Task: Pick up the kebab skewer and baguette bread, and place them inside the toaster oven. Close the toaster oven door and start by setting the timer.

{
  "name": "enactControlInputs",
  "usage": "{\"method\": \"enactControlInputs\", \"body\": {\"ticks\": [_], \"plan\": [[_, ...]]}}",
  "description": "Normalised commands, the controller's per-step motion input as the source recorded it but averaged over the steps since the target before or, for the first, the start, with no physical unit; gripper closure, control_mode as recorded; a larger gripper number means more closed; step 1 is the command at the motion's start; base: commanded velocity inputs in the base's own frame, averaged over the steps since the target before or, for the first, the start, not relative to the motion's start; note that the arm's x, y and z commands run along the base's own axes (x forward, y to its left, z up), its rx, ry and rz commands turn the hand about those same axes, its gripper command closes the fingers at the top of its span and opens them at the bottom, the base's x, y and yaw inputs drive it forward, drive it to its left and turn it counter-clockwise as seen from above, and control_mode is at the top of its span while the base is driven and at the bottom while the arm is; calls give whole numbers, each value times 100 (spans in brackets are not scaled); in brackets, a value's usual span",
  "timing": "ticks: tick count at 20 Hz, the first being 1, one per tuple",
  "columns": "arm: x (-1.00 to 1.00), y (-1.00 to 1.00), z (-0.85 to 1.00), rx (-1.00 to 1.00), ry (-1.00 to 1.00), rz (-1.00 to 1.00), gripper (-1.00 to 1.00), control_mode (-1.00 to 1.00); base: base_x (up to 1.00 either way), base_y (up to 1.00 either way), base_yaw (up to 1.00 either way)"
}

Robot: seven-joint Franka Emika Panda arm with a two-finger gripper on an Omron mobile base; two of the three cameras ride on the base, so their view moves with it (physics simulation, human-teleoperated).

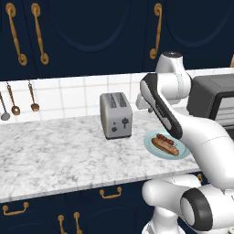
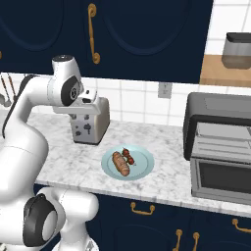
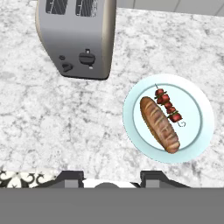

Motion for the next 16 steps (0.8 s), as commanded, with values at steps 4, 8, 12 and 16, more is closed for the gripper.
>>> {"method": "enactControlInputs", "body": {"ticks": [4, 8, 12, 16], "plan": [[0, 0, 0, 0, 0, 0, -100, 100, 0, 0, 0], [0, 0, 0, 0, 0, 0, -100, 100, 0, 0, 0], [0, 0, 0, 0, 0, 0, -100, 100, 0, 0, 0], [0, 0, 0, 0, 0, 0, -100, 100, 0, -50, 0]]}}
